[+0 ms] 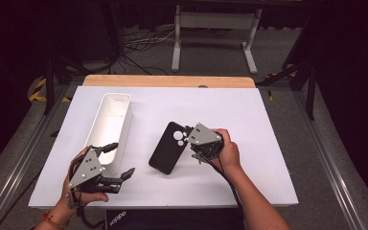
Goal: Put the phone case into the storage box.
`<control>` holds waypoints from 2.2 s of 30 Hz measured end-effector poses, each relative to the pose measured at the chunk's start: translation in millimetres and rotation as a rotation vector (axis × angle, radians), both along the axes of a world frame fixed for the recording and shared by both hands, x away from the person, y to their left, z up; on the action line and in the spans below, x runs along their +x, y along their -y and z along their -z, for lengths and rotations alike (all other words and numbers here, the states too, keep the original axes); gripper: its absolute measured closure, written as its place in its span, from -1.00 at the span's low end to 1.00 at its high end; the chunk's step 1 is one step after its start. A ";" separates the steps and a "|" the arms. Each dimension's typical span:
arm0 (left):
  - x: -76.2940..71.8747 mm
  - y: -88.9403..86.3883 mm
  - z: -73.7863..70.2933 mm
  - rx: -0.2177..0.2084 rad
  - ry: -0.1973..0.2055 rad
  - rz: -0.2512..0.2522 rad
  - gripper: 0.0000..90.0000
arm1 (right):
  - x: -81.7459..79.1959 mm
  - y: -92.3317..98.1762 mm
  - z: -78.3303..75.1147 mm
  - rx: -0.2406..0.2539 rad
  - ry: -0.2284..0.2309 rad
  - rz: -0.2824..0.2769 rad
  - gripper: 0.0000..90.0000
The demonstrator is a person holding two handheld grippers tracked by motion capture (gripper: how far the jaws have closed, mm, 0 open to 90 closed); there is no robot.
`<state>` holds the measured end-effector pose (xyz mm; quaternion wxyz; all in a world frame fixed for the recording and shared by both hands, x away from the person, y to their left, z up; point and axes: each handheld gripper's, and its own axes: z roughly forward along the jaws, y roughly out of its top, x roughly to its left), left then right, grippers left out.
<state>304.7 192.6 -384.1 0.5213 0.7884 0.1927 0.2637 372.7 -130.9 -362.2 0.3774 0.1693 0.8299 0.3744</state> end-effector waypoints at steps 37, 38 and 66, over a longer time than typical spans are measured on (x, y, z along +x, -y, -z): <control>65.7 71.3 -11.8 0.054 -0.145 0.123 -0.18 | -32.5 -13.4 -2.1 -0.059 0.109 -0.180 0.93; 65.9 71.1 -11.1 0.047 -0.149 0.125 -0.17 | -33.2 -14.5 -1.7 -0.065 0.115 -0.184 0.93; 55.1 67.2 -13.1 0.021 -0.135 0.080 0.71 | -38.0 -17.3 1.4 -0.100 0.154 -0.206 0.92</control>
